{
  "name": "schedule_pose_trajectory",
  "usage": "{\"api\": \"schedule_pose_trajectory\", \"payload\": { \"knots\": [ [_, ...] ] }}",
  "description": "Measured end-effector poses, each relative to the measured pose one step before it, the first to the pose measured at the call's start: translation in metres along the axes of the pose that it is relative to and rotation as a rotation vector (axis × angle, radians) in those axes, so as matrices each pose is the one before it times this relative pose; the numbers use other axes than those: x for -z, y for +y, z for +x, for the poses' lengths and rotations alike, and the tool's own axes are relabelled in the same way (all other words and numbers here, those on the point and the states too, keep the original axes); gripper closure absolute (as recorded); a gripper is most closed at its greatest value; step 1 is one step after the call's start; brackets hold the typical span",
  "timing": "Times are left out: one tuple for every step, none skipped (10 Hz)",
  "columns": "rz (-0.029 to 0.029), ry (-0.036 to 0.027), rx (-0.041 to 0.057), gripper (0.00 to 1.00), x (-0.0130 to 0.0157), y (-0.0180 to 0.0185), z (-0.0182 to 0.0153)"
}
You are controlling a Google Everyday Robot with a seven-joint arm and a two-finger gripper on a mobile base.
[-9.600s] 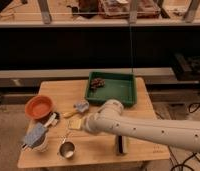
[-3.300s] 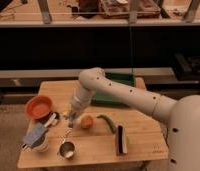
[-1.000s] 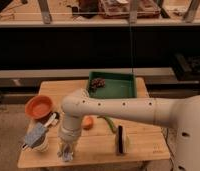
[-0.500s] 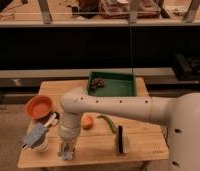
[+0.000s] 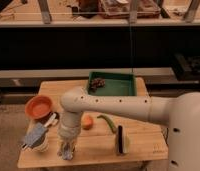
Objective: Place towel in metal cup
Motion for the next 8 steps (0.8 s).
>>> {"api": "schedule_pose_trajectory", "payload": {
  "knots": [
    [-0.00023, -0.00436, -0.00337, 1.0, -0.00084, 0.00149, 0.00027],
    [0.00268, -0.00432, -0.00508, 1.0, -0.00143, 0.00111, 0.00143],
    [0.00056, -0.00451, -0.00408, 0.99, -0.00122, 0.00116, 0.00098],
    [0.00089, -0.00179, -0.01006, 0.93, -0.00064, 0.00209, 0.00095],
    [0.00219, 0.00107, -0.00728, 0.85, 0.00033, 0.00162, 0.00015],
    [0.00487, 0.00468, -0.00659, 0.74, 0.00033, 0.00086, 0.00045],
    [0.00331, 0.00779, -0.00433, 0.62, 0.002, -0.0002, 0.00034],
    [0.00093, 0.00432, -0.00389, 0.53, 0.00133, 0.00002, 0.00056]
  ]
}}
